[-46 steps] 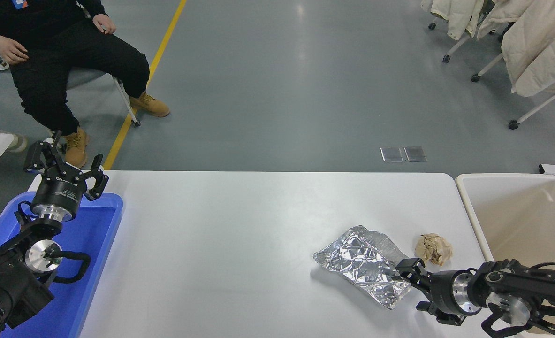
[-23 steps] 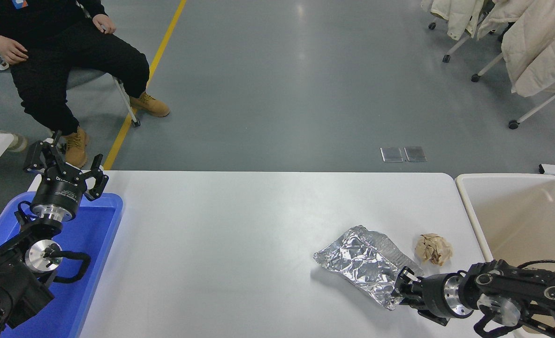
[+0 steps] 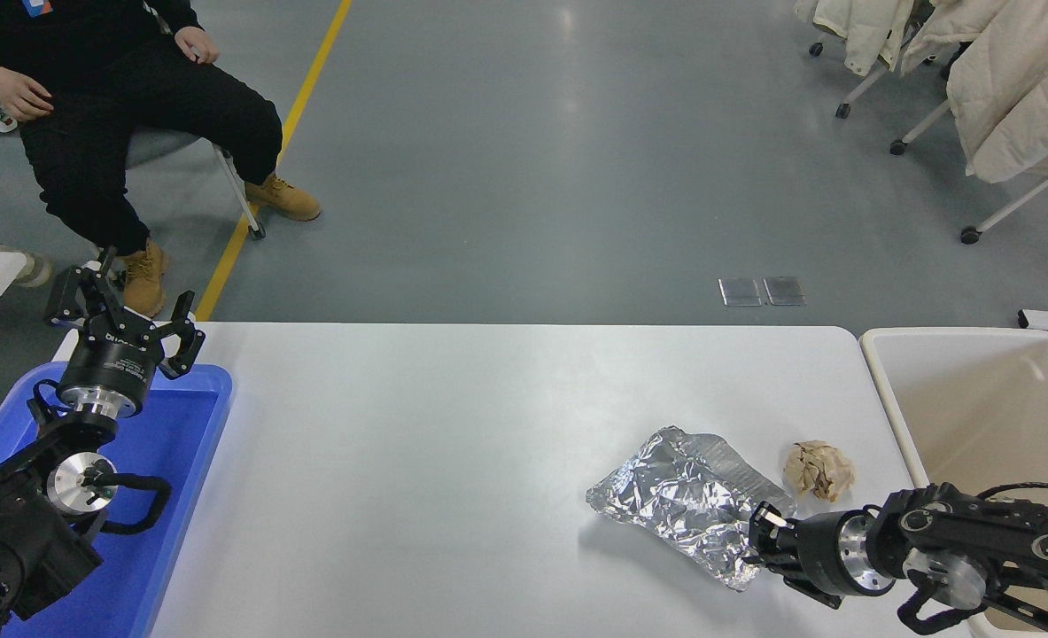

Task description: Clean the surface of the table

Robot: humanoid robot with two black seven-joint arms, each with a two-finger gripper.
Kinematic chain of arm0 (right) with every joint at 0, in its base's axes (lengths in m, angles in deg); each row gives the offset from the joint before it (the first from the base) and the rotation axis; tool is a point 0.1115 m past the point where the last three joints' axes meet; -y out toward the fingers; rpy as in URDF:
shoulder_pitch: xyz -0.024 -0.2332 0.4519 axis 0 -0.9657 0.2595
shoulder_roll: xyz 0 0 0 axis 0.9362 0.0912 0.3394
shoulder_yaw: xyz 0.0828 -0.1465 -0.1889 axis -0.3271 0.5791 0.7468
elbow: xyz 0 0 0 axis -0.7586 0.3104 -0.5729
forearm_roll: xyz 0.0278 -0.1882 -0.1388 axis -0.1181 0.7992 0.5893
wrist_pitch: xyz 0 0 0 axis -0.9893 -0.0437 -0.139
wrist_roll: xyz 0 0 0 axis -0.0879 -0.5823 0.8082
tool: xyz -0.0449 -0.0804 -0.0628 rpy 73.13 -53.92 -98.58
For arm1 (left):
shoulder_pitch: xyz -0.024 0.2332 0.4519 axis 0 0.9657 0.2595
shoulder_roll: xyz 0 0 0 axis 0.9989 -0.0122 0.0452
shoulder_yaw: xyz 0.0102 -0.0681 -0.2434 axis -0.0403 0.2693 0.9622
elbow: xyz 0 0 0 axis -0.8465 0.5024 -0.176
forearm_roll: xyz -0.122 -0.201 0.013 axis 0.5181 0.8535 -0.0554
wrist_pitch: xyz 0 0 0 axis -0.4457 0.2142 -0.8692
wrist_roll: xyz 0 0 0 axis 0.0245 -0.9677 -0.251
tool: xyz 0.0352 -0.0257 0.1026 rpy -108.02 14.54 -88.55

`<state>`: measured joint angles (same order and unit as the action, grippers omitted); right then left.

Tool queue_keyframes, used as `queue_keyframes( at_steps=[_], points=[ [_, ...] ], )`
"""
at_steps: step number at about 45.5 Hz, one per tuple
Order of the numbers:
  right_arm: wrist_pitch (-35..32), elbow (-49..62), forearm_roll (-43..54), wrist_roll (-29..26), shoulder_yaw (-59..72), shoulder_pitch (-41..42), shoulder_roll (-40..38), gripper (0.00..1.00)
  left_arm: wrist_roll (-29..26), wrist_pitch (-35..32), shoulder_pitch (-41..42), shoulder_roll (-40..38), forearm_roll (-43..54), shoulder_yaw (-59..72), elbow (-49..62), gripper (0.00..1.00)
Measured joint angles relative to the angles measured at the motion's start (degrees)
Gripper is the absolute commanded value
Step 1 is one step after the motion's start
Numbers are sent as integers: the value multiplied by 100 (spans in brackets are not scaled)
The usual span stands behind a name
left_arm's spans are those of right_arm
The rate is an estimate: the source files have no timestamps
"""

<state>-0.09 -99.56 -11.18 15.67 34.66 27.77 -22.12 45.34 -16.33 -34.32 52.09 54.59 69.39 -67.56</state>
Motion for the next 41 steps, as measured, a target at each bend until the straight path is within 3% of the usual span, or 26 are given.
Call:
queue_keyframes(
  at_steps=[13,29,41],
  points=[
    [-581,-691,29,-141,132,650,-1192,0,0,0,0,0,0,0,1,100],
    [-2360,-1125,388,-351,263,2068,-2949,0,0,0,0,0,-1,0,0,100],
    [-3503,-1189,815,-420,241,2750,-3805,0,0,1,0,0,0,0,3,100]
  ],
)
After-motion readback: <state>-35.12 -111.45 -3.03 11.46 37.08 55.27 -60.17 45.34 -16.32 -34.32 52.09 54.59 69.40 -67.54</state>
